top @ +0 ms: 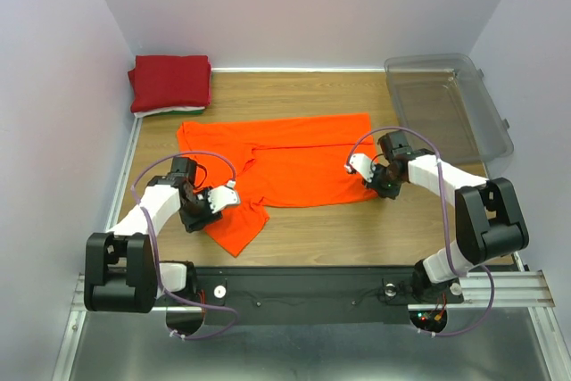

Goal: Fold and stack the t-shirts
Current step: Fold the tshirt

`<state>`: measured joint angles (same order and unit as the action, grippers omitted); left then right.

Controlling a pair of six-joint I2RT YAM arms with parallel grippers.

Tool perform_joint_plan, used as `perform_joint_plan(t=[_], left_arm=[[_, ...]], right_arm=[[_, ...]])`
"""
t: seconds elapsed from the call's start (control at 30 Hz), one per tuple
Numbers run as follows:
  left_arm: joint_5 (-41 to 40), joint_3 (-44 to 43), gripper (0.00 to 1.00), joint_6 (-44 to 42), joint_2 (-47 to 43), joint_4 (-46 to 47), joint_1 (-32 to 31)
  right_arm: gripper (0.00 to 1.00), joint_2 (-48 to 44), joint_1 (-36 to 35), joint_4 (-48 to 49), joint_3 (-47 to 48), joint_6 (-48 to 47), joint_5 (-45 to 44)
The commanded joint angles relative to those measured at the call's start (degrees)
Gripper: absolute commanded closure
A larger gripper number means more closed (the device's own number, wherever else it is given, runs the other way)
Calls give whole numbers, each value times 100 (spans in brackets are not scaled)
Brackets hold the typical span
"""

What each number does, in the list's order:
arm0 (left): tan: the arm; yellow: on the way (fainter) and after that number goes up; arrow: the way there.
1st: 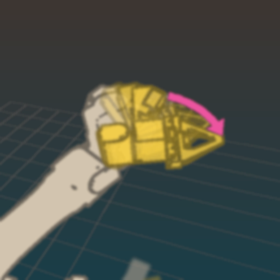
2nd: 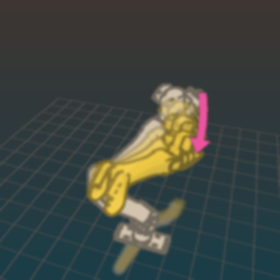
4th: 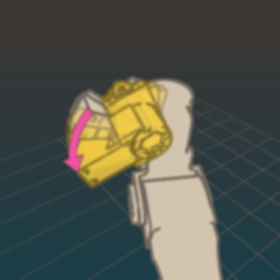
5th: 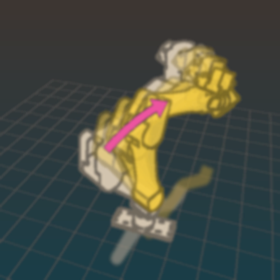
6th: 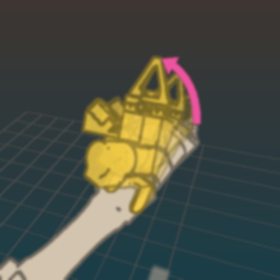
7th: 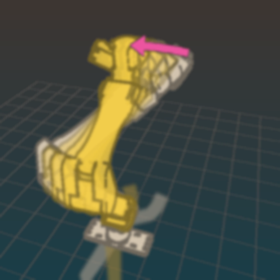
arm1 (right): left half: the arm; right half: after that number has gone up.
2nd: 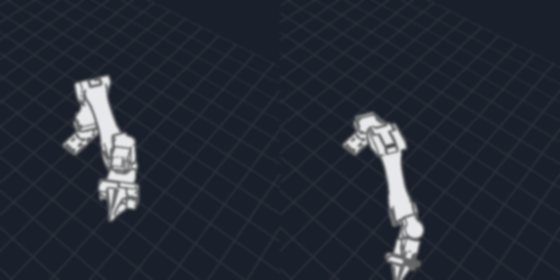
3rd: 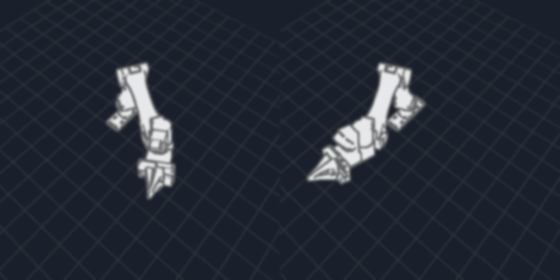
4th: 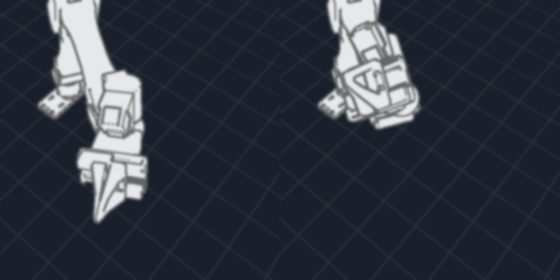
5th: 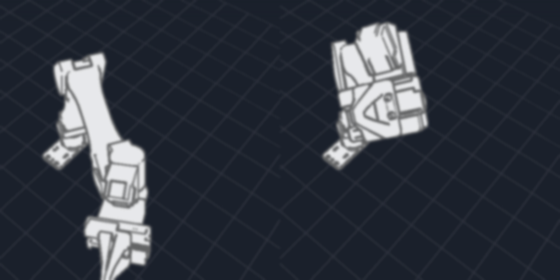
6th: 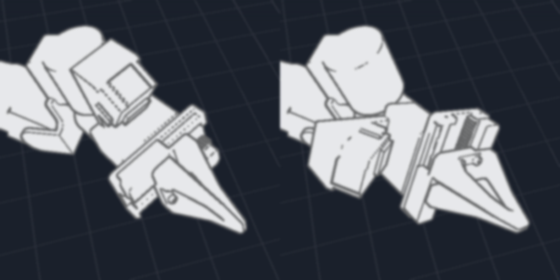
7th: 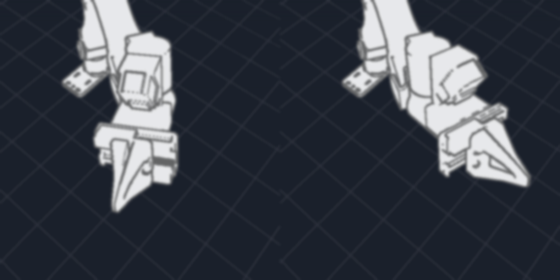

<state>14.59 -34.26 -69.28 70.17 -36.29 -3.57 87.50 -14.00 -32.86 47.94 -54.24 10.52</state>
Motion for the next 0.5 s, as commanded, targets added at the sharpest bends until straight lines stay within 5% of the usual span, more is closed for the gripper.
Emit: perform_joint_plan(t=[0.0,0.2,0.47], left_arm=[[-237,183,46,-253,198,280,-56],[-106,-45,97,-174,147,-44,-3],[246,-607,100,-332,-478,-1141,313]], right_arm=[[96,285,-41,149,-92,36,-252],[99,13,-41,52,-48,159,-402],[99,-796,29,-466,-31,159,-499]])
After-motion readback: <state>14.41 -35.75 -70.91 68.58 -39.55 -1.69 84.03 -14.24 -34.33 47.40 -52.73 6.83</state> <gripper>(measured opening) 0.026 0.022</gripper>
